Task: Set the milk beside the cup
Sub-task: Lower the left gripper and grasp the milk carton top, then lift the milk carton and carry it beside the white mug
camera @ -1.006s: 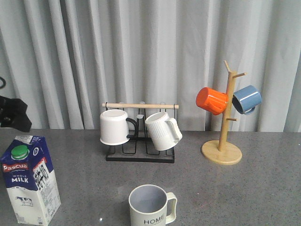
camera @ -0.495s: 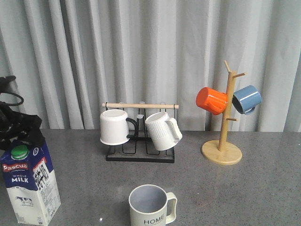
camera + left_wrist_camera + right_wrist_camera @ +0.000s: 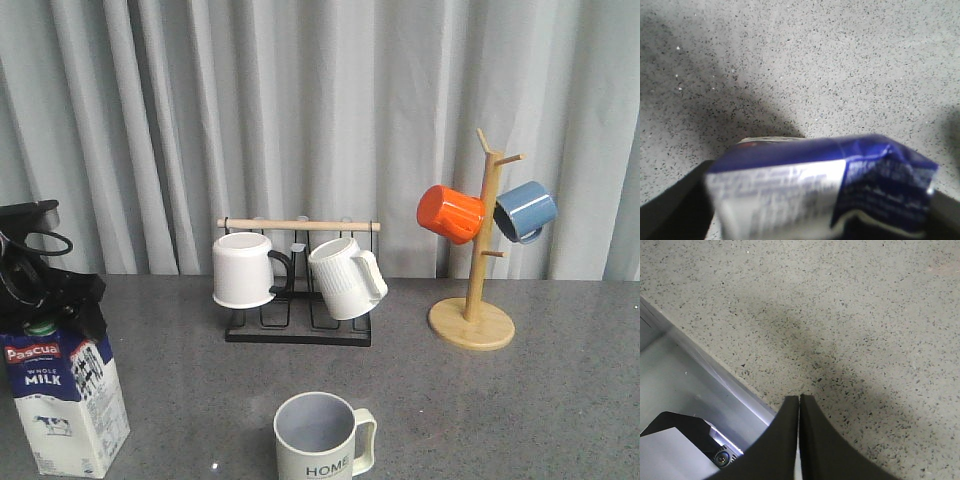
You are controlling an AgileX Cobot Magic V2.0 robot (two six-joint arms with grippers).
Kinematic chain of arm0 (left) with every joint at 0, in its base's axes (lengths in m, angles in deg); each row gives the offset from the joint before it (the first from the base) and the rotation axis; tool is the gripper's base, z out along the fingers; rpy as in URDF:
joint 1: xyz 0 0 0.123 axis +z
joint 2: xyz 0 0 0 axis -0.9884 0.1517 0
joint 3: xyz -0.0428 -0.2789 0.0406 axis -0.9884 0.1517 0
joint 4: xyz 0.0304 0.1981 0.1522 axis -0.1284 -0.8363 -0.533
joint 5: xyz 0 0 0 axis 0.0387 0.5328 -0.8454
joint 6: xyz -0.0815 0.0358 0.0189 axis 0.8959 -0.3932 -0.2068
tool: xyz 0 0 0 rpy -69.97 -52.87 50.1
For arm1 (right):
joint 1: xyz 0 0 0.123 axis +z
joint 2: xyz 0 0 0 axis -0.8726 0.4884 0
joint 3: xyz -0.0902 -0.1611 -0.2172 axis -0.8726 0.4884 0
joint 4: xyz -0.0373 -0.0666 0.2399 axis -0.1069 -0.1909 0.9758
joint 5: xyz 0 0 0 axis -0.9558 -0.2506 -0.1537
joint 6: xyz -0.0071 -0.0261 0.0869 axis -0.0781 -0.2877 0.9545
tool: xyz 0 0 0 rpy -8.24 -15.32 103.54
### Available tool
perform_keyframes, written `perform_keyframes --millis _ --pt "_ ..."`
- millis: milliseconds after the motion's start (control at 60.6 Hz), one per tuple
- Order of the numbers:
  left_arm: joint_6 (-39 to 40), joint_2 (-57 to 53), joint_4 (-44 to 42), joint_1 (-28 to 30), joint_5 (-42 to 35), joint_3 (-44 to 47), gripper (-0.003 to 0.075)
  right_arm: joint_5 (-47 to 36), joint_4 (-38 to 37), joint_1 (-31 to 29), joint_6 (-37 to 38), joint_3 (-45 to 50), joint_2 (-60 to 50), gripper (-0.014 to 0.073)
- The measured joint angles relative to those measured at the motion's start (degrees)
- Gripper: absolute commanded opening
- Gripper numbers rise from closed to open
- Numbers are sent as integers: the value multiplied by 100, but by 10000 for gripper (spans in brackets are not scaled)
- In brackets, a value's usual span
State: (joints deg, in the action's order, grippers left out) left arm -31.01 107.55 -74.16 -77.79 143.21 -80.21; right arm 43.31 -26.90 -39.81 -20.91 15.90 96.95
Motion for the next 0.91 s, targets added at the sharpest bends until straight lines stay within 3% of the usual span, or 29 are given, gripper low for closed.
perform_keyframes --millis 264,462,610,775,907 --pt "0 0 0 0 0 0 230 0 0 0 0 0 0 -5" --pt "-5 -12 470 0 0 0 90 0 0 0 0 0 0 -5" --pt "-347 -127 1689 0 -38 0 34 0 0 0 0 0 0 -5" --pt "-1045 -352 3190 -23 -91 0 24 0 0 0 0 0 0 -5" --pt "-1227 -412 3295 -253 -85 0 24 6 0 0 0 0 0 -5"
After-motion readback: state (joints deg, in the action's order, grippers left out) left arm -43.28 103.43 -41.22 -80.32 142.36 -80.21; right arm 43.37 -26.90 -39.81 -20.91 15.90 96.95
